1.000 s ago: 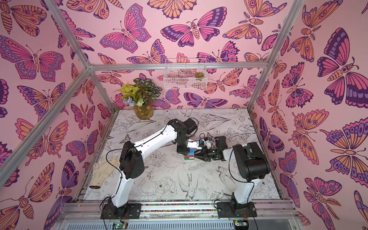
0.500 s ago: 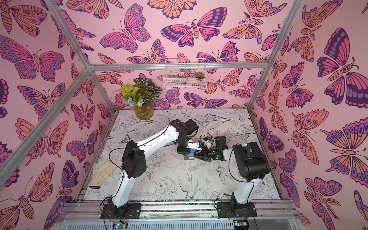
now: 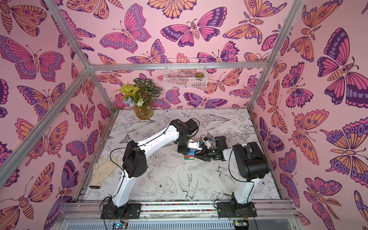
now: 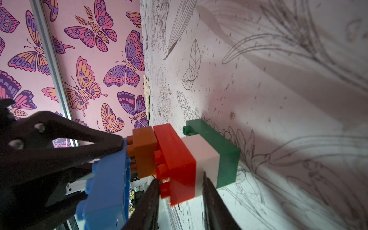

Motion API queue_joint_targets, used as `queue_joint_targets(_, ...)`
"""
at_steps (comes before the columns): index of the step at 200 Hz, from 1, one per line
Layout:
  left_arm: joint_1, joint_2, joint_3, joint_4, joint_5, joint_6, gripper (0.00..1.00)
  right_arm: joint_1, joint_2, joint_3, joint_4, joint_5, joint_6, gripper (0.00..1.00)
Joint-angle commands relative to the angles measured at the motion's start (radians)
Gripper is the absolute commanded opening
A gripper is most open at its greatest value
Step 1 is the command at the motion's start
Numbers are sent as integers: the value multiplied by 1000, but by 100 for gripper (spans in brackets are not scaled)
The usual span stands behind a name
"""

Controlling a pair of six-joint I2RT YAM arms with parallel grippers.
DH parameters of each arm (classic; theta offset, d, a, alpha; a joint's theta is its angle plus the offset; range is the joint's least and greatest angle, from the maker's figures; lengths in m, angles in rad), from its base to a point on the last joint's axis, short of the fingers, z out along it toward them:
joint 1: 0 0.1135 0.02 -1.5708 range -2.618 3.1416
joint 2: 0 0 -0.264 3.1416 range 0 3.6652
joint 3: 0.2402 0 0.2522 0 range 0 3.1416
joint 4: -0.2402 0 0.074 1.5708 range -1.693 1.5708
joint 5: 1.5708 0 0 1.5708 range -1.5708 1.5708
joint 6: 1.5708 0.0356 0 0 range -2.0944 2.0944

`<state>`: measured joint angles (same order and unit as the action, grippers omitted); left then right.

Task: Assemble the number 5 with lego
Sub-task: Assemble the lego brick with the lego brick.

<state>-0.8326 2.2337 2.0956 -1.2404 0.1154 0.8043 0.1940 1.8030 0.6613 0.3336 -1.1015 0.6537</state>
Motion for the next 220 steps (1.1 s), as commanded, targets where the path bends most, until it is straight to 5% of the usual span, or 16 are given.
queue_joint_targets(1,-3,37,9,-28,18,14,2,-1,32,9,-36,20,-16,37)
queue_joint_targets(220,9,-24,-71,70,6,-8,2,4,51,23,-41,14,-18,36)
